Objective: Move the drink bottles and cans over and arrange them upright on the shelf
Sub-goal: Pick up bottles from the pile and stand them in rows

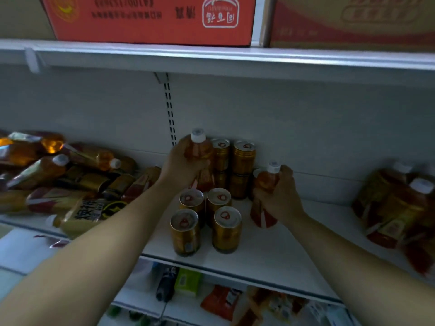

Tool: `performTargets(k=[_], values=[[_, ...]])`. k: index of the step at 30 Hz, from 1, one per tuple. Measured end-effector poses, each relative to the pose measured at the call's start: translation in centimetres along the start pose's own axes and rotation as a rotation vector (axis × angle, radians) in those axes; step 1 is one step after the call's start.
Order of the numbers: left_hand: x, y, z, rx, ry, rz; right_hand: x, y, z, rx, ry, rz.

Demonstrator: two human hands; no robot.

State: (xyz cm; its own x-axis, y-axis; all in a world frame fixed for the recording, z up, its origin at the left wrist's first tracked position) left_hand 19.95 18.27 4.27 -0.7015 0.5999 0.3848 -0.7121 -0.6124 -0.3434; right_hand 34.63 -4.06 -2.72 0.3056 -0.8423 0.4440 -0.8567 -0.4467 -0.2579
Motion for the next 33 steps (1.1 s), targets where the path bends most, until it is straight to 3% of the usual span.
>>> performTargets(k=[4,7,13,19,23,28,33], values=[[0.8,2.7,6.3,-0.180,0.070,0.089,2.5,-0.1,-1.6,0.033,-0.019,0.087],[-0.7,4.2,9.4,-0.239,0.112,0.062,5.9,1.0,-3.8,0.109,-0.138,0.187],[-9.9,6.6,10.4,-0.179,0.294,-0.306,13.4,6.5,-3.2,0.091,-0.119,0.427],[-19.6,11.9,10.6,-0.180,0.272,-0.596,20.9,13.6,1.5,-0.023,0.004,0.564],[-25.1,15.1,10.1,-0.105,0.268,-0.678,25.7,16.3,4.9,-0.100,0.059,0.587],[-30.7,16.2,12.6,-0.108,0.296,-0.656,30.7,17.0,8.8,-0.094,0.077,0.590],[-35.8,17.0,15.2,-0.144,0.241,-0.652,33.5,14.6,12.7,-0.070,0.106,0.393]])
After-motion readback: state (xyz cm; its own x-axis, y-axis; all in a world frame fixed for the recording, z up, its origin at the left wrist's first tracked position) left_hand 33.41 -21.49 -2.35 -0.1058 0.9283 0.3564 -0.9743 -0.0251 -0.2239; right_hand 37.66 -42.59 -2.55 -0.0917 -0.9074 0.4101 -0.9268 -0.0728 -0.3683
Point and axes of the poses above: each hand's wrist, its own y-axis away from the middle knuckle, its own x-axis out of the back of the hand, z = x × y, the point moved 8 cm from there along -y, towards the middle knuckle, and after that the axes turned 3 degrees about -y, right-handed, at the moved point
